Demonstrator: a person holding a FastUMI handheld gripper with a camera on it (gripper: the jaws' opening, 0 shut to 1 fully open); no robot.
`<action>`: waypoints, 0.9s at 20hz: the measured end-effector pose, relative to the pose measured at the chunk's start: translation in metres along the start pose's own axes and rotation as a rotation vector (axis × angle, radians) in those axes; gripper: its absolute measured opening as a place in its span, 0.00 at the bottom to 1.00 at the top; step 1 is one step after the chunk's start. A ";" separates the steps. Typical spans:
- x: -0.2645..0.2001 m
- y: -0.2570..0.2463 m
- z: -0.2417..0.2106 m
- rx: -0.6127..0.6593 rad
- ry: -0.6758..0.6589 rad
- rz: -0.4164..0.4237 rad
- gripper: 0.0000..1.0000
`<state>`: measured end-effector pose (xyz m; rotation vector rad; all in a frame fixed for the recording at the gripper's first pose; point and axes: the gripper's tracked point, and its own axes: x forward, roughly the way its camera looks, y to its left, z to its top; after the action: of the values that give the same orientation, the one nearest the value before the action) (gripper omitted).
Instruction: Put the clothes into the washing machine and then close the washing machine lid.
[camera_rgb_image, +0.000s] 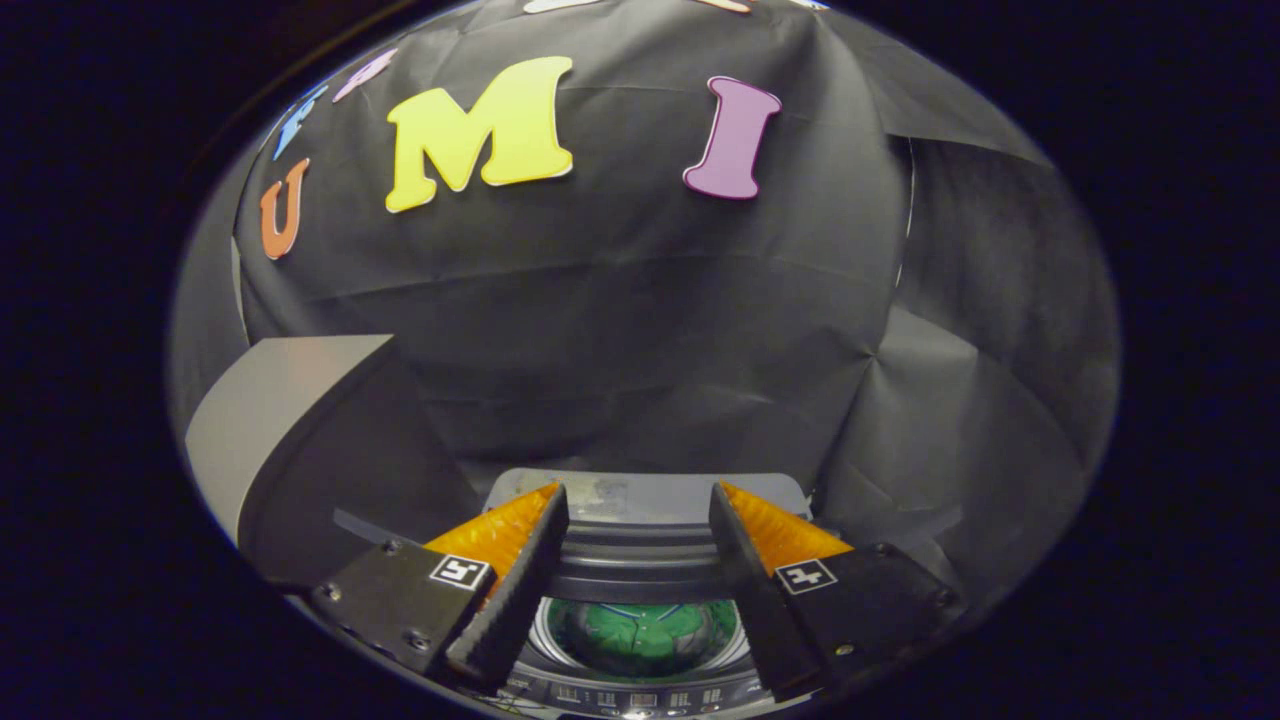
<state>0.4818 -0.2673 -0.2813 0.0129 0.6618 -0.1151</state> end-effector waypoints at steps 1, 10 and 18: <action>0.002 -0.003 -0.005 -0.012 0.022 -0.025 0.91; 0.007 -0.007 -0.060 0.018 0.113 -0.095 0.94; -0.086 0.025 -0.022 0.050 -0.074 -0.103 0.94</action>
<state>0.4042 -0.2323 -0.2463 0.0219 0.5857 -0.2306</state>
